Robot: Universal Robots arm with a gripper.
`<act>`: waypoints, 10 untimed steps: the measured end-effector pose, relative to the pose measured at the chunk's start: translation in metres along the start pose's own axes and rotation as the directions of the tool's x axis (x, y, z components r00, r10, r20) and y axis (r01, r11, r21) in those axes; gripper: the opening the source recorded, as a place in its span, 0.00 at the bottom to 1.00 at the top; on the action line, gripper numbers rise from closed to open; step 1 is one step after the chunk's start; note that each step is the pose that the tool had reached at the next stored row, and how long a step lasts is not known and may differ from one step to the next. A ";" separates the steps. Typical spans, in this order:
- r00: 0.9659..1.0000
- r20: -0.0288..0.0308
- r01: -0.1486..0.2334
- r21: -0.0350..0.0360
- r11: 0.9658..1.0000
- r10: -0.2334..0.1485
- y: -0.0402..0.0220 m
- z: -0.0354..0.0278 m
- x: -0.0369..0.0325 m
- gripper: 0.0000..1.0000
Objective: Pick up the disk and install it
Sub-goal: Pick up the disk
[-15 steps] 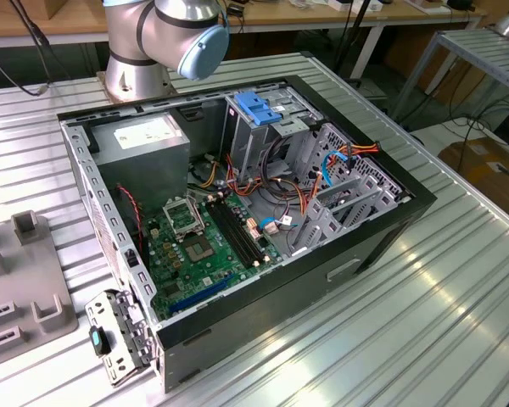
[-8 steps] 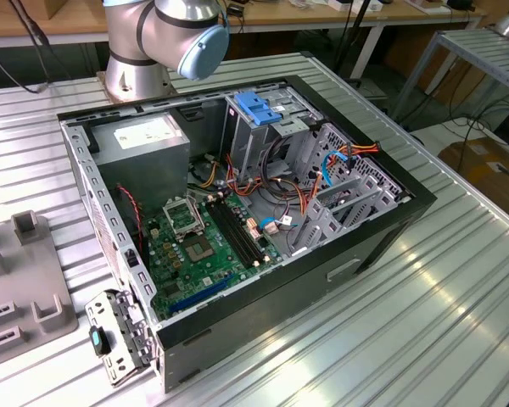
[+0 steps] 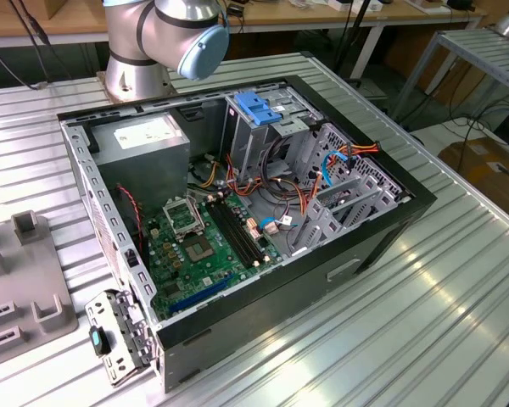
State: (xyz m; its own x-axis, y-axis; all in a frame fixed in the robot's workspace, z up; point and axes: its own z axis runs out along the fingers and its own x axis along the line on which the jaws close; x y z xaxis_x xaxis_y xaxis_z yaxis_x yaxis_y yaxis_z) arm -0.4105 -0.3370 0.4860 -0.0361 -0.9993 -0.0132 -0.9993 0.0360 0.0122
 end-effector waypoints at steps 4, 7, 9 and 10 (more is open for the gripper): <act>1.000 0.000 0.000 0.000 1.000 0.000 0.0000 0.0000 0.0000 0.35; 1.000 0.000 0.000 0.000 1.000 0.000 0.0000 0.0000 0.0000 0.35; 1.000 0.000 0.000 0.000 1.000 0.000 -0.0005 -0.0002 -0.0001 0.35; 1.000 0.000 0.000 0.000 1.000 0.000 -0.0009 -0.0001 -0.0001 0.35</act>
State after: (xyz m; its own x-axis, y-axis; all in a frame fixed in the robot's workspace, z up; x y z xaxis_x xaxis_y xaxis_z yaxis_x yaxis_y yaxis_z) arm -0.4095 -0.3370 0.4862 -0.0362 -0.9993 -0.0132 -0.9993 0.0360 0.0123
